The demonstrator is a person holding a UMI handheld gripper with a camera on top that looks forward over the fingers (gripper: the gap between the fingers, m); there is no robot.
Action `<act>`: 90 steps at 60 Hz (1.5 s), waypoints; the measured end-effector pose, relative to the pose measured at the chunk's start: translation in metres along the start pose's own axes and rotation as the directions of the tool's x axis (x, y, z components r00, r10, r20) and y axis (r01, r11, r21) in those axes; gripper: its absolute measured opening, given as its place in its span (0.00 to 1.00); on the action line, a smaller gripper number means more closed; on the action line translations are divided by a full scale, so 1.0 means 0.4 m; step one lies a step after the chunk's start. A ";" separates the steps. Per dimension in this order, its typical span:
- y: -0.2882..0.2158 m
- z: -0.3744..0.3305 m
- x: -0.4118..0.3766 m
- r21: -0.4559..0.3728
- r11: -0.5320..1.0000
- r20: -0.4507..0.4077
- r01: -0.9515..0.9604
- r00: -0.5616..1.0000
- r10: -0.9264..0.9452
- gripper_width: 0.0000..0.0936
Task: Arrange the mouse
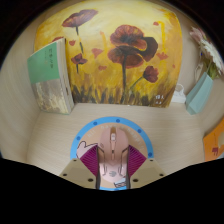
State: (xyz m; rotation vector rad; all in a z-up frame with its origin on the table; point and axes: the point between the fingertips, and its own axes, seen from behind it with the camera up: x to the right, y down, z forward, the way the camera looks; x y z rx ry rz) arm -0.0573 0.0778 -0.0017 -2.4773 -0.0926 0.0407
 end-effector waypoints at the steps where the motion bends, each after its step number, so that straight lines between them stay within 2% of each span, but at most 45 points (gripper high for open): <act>1: 0.009 0.004 0.000 -0.012 1.000 0.001 0.002 1.000 -0.002 0.38; 4: 0.034 0.010 0.003 -0.043 0.999 -0.009 -0.002 1.000 0.001 0.41; 6: 0.029 0.015 0.004 -0.019 1.000 -0.012 -0.025 1.000 0.024 0.44; 18: 0.035 0.018 0.005 -0.041 0.999 -0.014 0.006 1.000 -0.007 0.60; 24: 0.046 0.003 0.007 -0.087 0.996 -0.007 0.019 1.000 -0.019 0.76; 27: 0.033 -0.023 0.003 -0.087 0.996 0.003 0.018 1.000 -0.018 0.76; 36: -0.041 -0.166 0.001 -0.001 1.000 -0.007 0.014 1.000 -0.014 0.78; 45: -0.100 -0.363 -0.009 0.118 0.993 -0.015 -0.020 1.000 0.022 0.79; 58: -0.096 -0.623 0.003 0.250 0.967 -0.046 -0.051 0.997 0.065 0.79; 74: 0.011 -0.786 0.007 0.292 0.953 -0.073 -0.084 0.991 0.110 0.78; 90: 0.099 -0.841 -0.013 0.273 0.961 -0.078 -0.055 0.994 0.079 0.78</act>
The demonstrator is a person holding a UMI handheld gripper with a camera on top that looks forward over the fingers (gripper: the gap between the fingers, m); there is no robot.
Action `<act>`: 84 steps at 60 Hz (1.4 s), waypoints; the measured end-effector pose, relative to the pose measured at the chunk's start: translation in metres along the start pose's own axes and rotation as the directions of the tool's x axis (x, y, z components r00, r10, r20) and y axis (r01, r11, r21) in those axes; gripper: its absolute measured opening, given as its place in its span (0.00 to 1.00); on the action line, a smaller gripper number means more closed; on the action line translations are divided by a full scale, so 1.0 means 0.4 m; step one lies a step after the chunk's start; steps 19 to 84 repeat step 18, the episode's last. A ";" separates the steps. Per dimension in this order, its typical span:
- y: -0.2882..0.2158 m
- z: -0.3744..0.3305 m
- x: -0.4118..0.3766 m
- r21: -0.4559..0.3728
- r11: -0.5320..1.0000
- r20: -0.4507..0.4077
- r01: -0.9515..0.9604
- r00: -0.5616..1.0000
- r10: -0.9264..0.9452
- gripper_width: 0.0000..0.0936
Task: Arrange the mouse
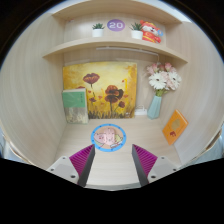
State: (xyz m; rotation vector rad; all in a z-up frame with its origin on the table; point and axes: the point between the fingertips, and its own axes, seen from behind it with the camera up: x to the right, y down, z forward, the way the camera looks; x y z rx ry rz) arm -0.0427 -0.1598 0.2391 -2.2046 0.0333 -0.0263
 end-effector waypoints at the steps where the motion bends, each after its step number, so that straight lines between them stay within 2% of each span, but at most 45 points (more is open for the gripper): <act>1: 0.002 -0.002 0.000 0.001 1.000 -0.001 0.000 1.000 0.000 0.79; 84: 0.025 -0.011 -0.014 -0.010 1.000 0.012 0.006 1.000 -0.006 0.79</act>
